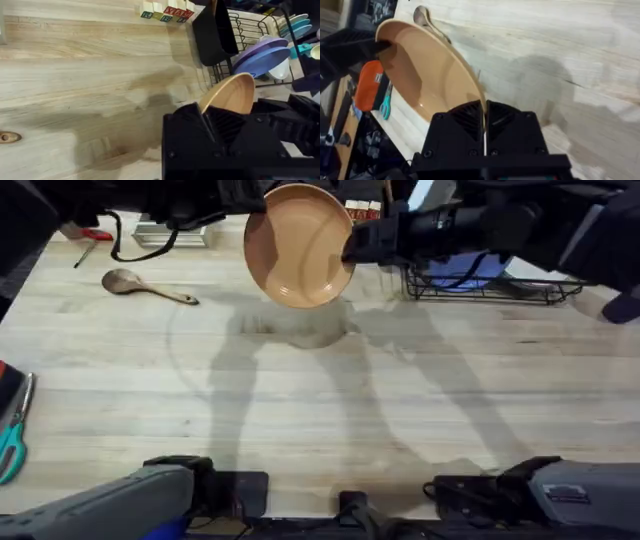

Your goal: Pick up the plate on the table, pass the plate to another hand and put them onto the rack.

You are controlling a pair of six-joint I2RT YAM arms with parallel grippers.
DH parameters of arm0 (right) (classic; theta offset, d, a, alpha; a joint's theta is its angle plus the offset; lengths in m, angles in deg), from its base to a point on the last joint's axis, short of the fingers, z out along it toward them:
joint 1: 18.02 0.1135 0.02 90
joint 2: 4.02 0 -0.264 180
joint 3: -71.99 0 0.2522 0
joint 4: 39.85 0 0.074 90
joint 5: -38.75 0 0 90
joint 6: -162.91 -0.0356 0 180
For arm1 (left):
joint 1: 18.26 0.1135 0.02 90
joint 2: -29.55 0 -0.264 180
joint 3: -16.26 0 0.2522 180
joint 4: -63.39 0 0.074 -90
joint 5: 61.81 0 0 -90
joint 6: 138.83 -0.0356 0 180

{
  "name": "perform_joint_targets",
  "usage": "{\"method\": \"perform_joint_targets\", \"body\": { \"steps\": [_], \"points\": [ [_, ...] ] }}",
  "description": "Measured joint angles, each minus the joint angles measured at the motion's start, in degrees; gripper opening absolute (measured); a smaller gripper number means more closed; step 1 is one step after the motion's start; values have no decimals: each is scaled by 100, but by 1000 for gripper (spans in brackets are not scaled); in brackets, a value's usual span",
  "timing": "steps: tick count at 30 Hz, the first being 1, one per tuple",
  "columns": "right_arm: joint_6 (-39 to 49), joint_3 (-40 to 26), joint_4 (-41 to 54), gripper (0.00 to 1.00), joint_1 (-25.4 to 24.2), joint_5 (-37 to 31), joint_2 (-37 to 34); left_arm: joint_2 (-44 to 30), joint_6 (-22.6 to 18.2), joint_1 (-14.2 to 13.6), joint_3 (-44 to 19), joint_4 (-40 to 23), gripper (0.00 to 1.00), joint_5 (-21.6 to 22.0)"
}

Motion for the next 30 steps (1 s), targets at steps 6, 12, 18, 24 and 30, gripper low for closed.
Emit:
{"method": "perform_joint_targets", "body": {
  "steps": [6,12,18,24,30],
  "points": [
    [2,0,2,31,0,6,0,0,0,0,0,2,42,2],
    [4,0,0,30,-19,6,0,0,14,-2,0,2,427,-28],
    [112,0,2,30,-321,4,5,0,60,-2,0,7,990,-63],
    [608,-58,84,29,-781,2,177,0,59,0,0,287,995,-66],
    [1160,-470,129,28,-1544,2,523,0,59,99,0,433,995,-68]
  ]
}}
